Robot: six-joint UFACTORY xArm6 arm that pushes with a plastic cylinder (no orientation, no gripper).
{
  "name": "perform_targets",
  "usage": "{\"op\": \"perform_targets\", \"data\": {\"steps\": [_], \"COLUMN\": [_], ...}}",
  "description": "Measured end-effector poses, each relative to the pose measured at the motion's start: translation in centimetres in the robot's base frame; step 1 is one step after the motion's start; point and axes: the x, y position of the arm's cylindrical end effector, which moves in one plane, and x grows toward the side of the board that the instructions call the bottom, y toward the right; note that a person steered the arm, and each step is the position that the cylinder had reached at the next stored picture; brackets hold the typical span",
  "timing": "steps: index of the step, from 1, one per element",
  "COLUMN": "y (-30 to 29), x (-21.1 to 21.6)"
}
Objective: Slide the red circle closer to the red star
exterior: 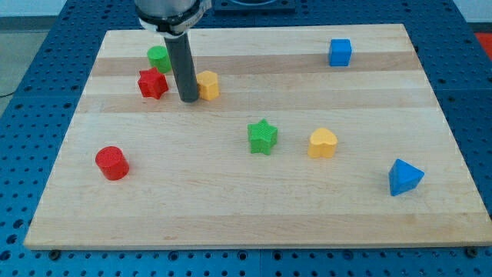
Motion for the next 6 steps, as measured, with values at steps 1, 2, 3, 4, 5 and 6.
{"op": "perform_targets", "data": {"steps": [1,2,3,4,5,6], "y": [3.6,7.1,7.0,7.0,5.0,-0.1], "x": [-0.9,-1.1,0.4,6.9,16.3,21.5]}}
